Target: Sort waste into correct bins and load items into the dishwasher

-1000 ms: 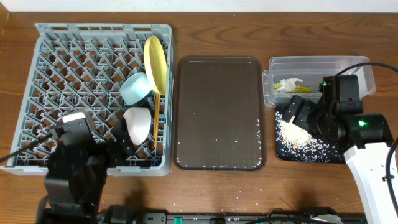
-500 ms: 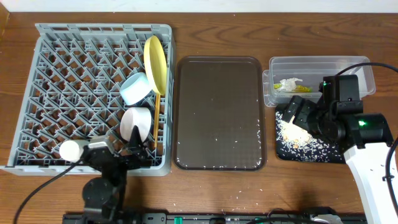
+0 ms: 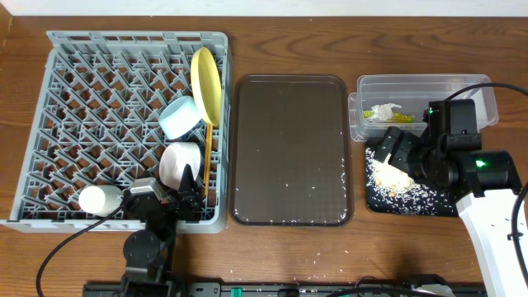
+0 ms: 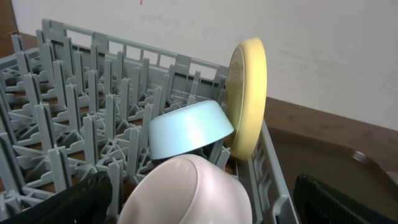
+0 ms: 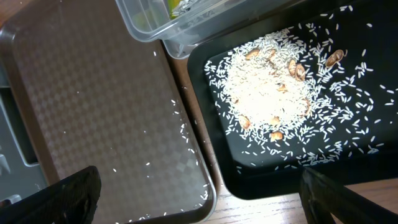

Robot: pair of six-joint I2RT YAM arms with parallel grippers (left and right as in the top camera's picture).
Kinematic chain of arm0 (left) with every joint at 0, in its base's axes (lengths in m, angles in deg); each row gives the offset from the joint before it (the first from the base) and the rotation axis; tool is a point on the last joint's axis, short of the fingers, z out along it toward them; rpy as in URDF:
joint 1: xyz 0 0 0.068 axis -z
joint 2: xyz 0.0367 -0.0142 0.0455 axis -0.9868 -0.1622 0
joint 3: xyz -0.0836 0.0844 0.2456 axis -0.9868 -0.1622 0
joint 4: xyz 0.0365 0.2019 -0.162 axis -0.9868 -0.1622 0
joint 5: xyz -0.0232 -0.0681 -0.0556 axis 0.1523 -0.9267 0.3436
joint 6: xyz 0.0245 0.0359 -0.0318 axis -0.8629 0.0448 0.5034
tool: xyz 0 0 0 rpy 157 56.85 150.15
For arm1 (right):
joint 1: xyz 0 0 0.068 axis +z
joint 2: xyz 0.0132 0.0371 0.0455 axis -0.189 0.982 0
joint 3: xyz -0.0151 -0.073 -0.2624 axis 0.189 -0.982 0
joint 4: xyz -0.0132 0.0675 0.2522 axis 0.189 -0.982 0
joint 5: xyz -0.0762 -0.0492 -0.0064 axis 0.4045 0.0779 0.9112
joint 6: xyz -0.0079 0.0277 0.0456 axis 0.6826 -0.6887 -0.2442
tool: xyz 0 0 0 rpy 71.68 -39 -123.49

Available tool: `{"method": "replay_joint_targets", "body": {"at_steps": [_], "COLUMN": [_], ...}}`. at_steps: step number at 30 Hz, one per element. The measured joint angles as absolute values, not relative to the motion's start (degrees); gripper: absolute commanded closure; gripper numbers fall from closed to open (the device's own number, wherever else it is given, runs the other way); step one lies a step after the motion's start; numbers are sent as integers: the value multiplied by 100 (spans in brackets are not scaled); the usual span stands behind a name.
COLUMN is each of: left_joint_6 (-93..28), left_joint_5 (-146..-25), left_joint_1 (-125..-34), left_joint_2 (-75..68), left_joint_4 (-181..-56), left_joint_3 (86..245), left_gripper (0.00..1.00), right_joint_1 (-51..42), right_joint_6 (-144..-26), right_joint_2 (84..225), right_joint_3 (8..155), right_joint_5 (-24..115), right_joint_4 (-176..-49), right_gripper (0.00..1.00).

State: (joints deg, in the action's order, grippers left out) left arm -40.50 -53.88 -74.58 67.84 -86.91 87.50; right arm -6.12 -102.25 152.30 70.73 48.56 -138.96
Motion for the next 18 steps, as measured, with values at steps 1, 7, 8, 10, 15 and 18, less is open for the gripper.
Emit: {"method": "replay_joint_targets", "body": {"at_steps": [1, 7, 8, 10, 15, 18], "left_joint_6": [-4048, -4050, -4048, -4050, -4048, -4048], "left_joint_5": [-5386, -5386, -5386, -5386, -5388, -5388], "left_joint_1": [-7458, -7458, -7458, -7458, -7458, -7458], "left_joint_2": [6786, 6784, 6784, 6784, 6786, 6784], "left_joint_4": [-8691, -8691, -8691, -8691, -8691, -8688], "left_joint_3": [8750, 8750, 8750, 8750, 8750, 8748], "left_gripper": [7, 6, 7, 6, 6, 6], "right_joint_1": [-612, -612, -612, -612, -612, -612], "right_joint_6": [-10222, -10225, -10225, -10225, -10214, -10104], "right_joint_2": [15230, 15230, 15230, 15230, 15221, 14863], "right_joint_3": [7073, 7073, 7073, 7073, 7073, 6918], "right_joint_5": [4854, 4854, 4854, 4854, 4928, 5420], "right_joint_4": [-13898, -13896, -13896, -13896, -13894, -13571], "right_gripper": [1, 1, 1, 1, 1, 1]}}
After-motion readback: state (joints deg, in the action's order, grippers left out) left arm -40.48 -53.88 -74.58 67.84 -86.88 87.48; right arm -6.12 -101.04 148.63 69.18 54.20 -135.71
